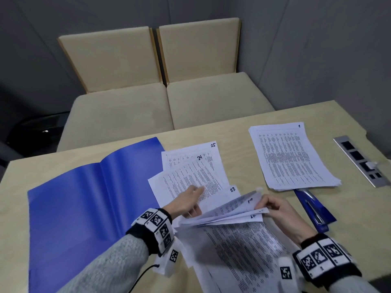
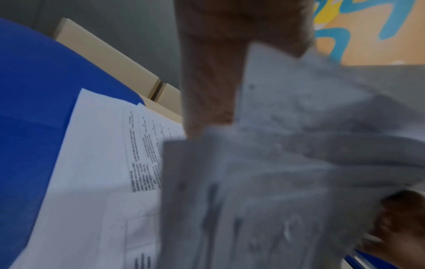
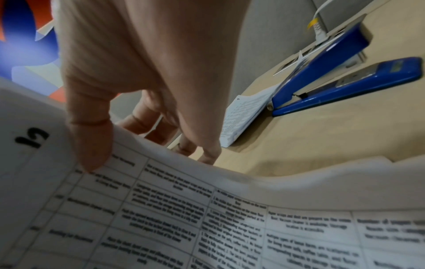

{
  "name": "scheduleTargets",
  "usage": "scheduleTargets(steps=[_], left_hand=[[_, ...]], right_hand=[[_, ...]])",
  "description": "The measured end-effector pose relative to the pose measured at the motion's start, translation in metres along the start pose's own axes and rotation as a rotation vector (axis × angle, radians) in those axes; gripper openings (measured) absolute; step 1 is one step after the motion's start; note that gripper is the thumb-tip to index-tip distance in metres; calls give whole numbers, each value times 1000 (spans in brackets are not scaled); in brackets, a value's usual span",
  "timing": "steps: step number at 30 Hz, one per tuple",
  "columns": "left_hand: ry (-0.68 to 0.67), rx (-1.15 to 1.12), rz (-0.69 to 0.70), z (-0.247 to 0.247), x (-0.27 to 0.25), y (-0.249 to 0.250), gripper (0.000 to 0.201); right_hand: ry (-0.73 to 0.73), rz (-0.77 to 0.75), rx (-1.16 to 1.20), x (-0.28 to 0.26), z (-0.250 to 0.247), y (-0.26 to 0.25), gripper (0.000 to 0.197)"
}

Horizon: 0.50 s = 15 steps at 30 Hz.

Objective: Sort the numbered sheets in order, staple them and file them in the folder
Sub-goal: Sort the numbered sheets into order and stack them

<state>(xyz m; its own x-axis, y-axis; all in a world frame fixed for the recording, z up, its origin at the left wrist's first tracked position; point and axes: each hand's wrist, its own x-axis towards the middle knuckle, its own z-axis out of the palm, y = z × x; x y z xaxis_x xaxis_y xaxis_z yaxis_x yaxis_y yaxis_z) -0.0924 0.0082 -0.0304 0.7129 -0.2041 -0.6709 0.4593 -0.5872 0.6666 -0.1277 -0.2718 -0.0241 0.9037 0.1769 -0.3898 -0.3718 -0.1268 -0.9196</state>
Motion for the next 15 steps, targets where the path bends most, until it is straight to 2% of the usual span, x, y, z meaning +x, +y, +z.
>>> scheduleTargets(steps=[2, 5, 7, 12, 15], left_hand=[[56, 147, -33, -1, 9, -4, 34], [91, 423, 40, 2, 19, -7, 20], [138, 507, 73, 2, 20, -7, 8], [384, 534, 117, -20, 19, -7, 6], [446, 639, 47, -35, 25, -14, 8]], right_hand=[[-3, -3, -2, 0, 0, 0, 15], [2, -4, -2, -1, 0, -2, 14], [3, -7, 2, -1, 1, -3, 15], [-12, 8, 39, 5, 4, -6, 19], [-36, 16, 46, 10, 9, -10, 19]])
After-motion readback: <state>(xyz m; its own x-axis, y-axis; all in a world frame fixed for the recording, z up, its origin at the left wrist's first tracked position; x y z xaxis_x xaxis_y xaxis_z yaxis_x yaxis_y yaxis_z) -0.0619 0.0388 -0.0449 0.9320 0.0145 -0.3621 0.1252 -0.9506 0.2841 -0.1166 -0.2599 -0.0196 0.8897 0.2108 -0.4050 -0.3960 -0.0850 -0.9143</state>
